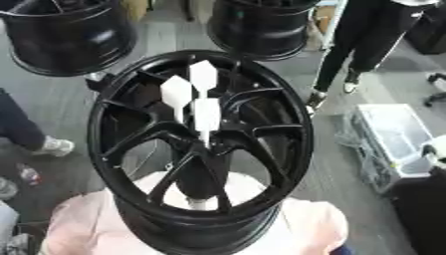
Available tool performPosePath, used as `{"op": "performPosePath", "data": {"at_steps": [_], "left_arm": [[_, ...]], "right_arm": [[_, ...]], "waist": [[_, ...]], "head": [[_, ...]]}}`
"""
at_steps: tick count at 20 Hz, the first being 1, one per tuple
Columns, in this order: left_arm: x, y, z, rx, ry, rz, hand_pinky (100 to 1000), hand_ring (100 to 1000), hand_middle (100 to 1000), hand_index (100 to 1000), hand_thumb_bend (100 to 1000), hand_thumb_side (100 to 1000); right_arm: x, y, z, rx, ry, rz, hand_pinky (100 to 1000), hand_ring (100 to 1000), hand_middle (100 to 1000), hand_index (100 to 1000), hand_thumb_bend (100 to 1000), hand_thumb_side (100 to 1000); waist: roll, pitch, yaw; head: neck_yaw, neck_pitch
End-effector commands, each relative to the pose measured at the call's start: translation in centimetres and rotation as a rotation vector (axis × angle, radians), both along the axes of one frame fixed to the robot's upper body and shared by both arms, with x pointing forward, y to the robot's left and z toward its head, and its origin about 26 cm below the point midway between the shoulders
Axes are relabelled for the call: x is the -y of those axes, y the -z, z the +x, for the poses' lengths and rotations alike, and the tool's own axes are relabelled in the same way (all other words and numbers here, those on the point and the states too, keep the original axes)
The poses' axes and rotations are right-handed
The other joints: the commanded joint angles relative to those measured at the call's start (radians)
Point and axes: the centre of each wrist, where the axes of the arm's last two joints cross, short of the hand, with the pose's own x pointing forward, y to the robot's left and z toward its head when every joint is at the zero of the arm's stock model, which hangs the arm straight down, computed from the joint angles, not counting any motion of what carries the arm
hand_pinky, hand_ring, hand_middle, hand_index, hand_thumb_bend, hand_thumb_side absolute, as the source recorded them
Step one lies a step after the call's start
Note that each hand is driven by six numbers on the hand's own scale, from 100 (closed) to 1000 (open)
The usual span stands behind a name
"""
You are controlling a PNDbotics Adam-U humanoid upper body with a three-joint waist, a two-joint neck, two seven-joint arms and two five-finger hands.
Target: Pull the pin out of the wheel hub.
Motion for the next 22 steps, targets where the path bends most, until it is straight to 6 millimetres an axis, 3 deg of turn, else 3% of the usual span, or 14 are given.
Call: {"op": "performPosePath", "data": {"at_steps": [1,15,22], "left_arm": [[-0.2,-0.8,0.1,0.025,-0.005,0.013,706,583,606,634,266,700],[-0.1,-0.8,0.0,0.025,-0.005,0.007,705,583,607,634,269,699],[0.0,-0.8,0.1,0.027,-0.001,0.005,705,583,607,634,270,699]], "right_arm": [[0.3,0.1,-0.3,0.038,0.048,0.001,747,754,846,889,356,517],[-3.6,-4.1,3.3,0.262,-0.052,-0.029,690,676,754,853,304,504],[-6.9,-6.7,4.9,0.363,-0.218,0.031,678,657,733,839,261,478]], "waist": [[0.001,-0.006,-0.003],[-0.001,-0.005,-0.001],[-0.001,-0.004,0.001]], "head": [[-0.003,-0.002],[-0.004,-0.002],[-0.006,-0.002]]}}
